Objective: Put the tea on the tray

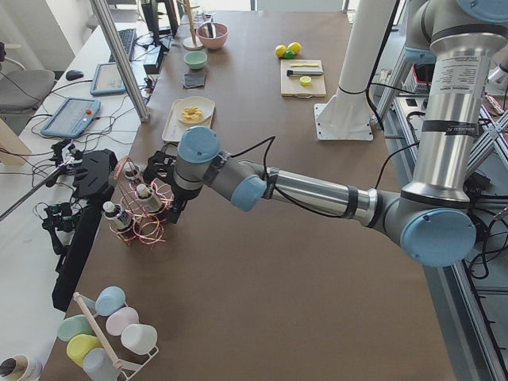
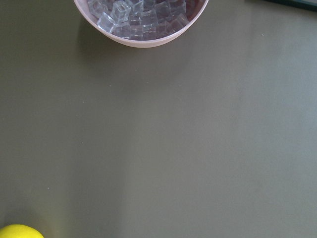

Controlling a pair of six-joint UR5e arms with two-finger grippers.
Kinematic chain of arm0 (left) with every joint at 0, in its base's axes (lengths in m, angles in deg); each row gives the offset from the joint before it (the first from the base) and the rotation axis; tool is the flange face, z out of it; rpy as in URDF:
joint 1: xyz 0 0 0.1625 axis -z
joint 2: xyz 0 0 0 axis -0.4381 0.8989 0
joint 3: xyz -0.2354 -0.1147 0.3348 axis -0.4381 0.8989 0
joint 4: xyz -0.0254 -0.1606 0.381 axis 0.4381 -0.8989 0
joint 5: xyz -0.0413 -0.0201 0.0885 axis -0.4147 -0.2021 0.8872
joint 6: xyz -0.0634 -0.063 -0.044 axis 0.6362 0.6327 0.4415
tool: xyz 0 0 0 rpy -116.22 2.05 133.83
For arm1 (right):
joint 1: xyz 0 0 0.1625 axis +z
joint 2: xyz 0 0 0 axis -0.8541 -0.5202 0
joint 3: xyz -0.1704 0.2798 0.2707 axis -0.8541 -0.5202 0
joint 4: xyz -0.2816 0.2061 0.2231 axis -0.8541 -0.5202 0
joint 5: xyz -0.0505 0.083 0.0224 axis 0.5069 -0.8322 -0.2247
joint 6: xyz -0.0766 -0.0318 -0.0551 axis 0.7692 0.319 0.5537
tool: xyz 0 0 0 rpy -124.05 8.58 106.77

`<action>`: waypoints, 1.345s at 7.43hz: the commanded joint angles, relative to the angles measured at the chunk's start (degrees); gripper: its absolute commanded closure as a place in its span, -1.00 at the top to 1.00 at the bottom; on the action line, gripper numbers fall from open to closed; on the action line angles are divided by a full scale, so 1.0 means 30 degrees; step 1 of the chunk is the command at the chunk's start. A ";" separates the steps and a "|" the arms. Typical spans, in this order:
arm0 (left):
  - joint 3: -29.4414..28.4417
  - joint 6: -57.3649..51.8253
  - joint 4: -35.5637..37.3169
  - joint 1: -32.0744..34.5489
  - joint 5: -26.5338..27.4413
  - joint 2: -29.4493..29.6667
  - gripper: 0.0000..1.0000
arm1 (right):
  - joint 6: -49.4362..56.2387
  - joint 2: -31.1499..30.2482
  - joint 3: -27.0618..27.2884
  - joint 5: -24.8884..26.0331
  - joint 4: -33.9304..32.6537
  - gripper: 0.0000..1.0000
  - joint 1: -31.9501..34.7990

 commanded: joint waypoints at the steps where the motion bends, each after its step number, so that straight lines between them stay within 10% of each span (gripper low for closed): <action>1: -0.3192 0.1411 -0.2828 -0.1212 0.1364 0.3369 0.95 | 0.0000 0.0157 -0.0049 -0.0625 -0.0249 1.00 -0.0254; 10: -0.7593 0.8258 -1.0150 -0.5198 0.7469 0.6077 0.91 | -0.0029 -0.0048 -0.0079 -0.0600 -0.0249 1.00 -0.0314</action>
